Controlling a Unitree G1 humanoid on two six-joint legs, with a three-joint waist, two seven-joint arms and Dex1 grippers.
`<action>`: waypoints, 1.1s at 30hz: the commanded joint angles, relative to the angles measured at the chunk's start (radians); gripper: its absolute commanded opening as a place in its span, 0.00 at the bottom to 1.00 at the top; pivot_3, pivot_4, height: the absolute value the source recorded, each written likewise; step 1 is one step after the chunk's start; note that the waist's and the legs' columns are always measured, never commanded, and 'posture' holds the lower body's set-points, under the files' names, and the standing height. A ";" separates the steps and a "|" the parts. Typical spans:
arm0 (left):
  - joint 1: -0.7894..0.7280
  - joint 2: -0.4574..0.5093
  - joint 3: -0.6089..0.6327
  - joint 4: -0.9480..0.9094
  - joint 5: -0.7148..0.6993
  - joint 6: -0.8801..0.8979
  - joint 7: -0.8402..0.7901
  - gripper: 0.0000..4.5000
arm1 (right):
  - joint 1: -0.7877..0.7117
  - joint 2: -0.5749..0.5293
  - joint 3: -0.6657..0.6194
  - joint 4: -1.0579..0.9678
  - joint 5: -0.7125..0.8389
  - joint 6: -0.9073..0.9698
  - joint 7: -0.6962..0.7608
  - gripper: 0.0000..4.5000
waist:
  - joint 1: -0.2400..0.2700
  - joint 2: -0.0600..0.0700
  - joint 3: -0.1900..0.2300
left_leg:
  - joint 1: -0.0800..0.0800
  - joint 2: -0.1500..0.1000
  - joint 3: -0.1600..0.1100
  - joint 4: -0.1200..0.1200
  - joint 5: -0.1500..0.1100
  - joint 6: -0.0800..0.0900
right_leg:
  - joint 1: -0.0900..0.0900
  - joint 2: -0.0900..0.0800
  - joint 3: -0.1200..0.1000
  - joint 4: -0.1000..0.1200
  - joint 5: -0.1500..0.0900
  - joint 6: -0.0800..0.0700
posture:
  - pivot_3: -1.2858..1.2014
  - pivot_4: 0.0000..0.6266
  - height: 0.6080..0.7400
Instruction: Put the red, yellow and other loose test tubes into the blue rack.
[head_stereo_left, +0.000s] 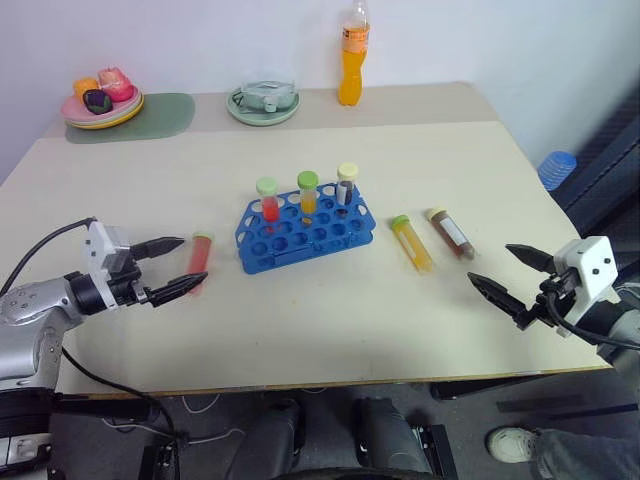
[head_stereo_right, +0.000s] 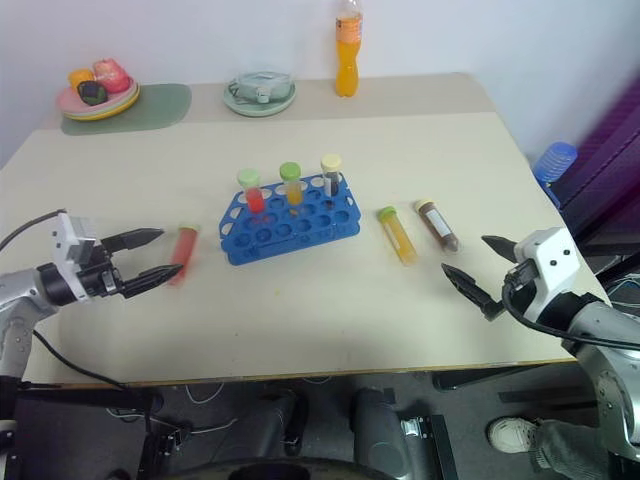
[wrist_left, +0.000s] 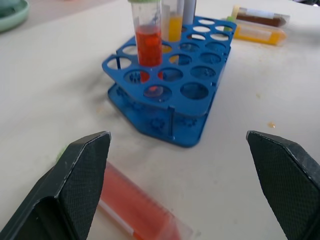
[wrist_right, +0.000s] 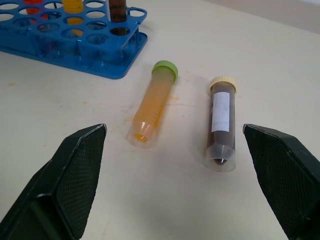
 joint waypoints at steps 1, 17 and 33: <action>0.005 0.034 0.016 -0.007 -0.013 0.036 -0.016 0.99 | 0.013 0.000 -0.029 -0.014 -0.001 -0.035 0.008 1.00 | 0.001 0.000 0.000 | 0.000 0.000 0.000 0.000 0.000 0.000 | 0.000 0.000 0.000 0.000 0.000 0.000 | 0.52 0.24 1.00; -0.039 0.007 -0.024 -0.008 -0.018 0.015 -0.065 0.99 | -0.033 -0.011 0.027 0.022 -0.011 -0.064 0.005 1.00 | 0.015 0.000 0.000 | 0.000 0.000 0.000 0.000 0.000 0.001 | 0.000 0.000 0.000 -0.001 0.000 0.000 | 0.52 0.24 1.00; -0.142 -0.016 -0.162 -0.045 0.037 -0.061 -0.156 0.99 | -0.742 -0.213 0.389 0.363 -0.074 0.668 -0.140 1.00 | 0.013 0.002 0.001 | -0.002 0.000 0.001 0.001 0.000 0.001 | -0.002 -0.001 0.000 -0.002 -0.001 -0.003 | 0.52 0.24 1.00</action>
